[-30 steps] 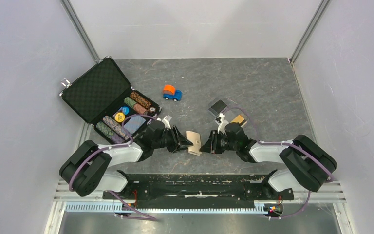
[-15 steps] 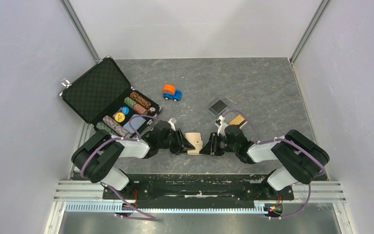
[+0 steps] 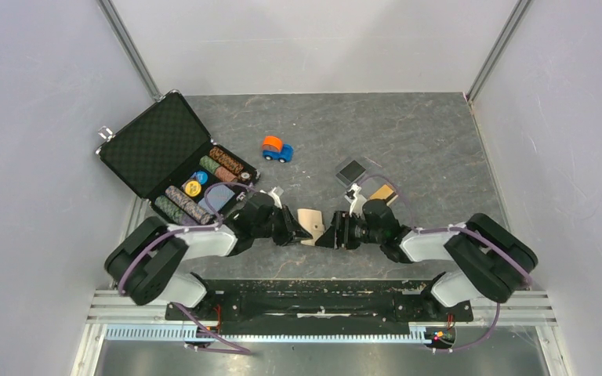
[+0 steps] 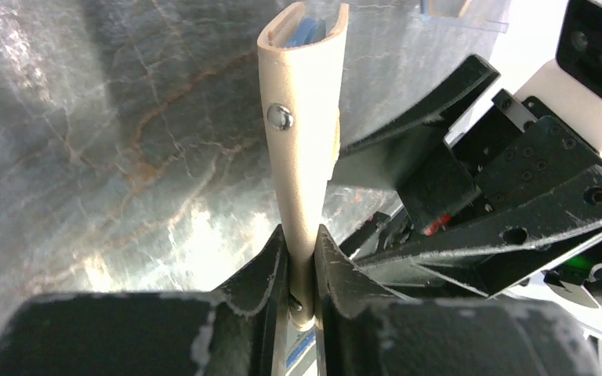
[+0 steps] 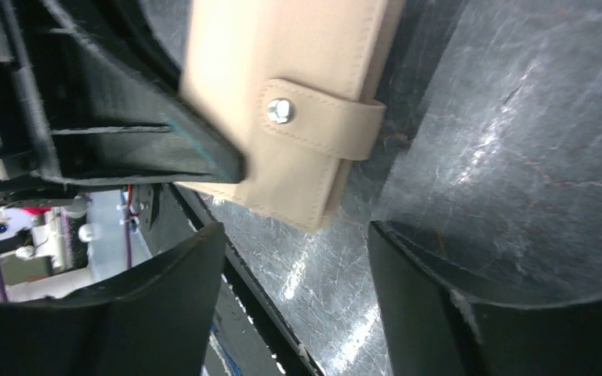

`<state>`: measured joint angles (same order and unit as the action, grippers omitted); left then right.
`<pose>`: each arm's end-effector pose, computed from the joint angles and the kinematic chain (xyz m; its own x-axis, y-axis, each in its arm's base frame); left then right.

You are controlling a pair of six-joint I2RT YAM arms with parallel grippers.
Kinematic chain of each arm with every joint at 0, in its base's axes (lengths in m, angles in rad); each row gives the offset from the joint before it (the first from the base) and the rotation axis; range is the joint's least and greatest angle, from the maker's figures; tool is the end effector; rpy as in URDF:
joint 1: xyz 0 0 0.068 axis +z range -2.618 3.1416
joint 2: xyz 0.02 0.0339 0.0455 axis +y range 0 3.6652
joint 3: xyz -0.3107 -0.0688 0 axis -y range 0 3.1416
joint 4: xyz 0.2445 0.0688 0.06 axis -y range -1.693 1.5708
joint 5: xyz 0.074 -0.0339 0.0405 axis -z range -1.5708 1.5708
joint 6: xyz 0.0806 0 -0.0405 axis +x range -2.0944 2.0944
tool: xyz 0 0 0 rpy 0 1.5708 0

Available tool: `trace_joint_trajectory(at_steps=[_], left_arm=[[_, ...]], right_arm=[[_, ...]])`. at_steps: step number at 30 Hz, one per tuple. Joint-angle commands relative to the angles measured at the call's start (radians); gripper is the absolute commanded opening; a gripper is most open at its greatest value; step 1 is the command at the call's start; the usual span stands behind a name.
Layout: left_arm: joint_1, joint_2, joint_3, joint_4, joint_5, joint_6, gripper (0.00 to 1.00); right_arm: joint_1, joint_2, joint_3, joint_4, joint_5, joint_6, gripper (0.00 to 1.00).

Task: Put the credit cards into the card holder
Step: Pick up the card holder from the center of the board, then open the card holder.

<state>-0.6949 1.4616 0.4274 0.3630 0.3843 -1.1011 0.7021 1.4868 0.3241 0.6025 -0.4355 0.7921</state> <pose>0.1951 -0.2020 0.1504 -0.9466 -0.2871 -0.1465 -0.0552 0.5923 -0.8038 0.1847 0.2007 0.1443 -0.8960 0.0874 -0.4354 -0.3141 0.5684 0.7605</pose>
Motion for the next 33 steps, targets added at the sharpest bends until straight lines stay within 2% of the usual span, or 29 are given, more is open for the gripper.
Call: trace_joint_trajectory(at_steps=[1,5,9,12,17,21,27,33], left_arm=[[-0.008,-0.189,0.015,-0.136,-0.085,0.080,0.02],[-0.017,-0.375,0.057,-0.368,-0.159,0.149,0.02],[-0.027,-0.535,0.093,-0.585,-0.209,0.175,0.02],[-0.043,-0.620,0.114,-0.704,-0.250,0.163,0.02],[-0.087,-0.654,0.159,-0.854,-0.326,0.141,0.02],[-0.137,-0.632,0.194,-0.896,-0.362,0.142,0.02],[-0.163,-0.625,0.215,-0.901,-0.379,0.138,0.02],[-0.164,-0.627,0.217,-0.902,-0.379,0.139,0.02]], right_arm=[[-0.001,-0.127,0.065,-0.235,0.106,-0.113,0.77],[0.008,-0.274,0.138,-0.453,0.219,-0.204,0.98],[0.058,-0.363,0.224,-0.599,0.311,-0.262,0.98],[0.133,-0.358,0.309,-0.697,0.387,-0.265,0.98],[0.280,-0.250,0.475,-0.786,0.522,-0.261,0.98],[0.359,-0.127,0.597,-0.826,0.583,-0.256,0.98],[0.405,0.049,0.754,-0.921,0.636,-0.258,0.85],[0.421,0.123,0.781,-0.964,0.681,-0.241,0.60]])
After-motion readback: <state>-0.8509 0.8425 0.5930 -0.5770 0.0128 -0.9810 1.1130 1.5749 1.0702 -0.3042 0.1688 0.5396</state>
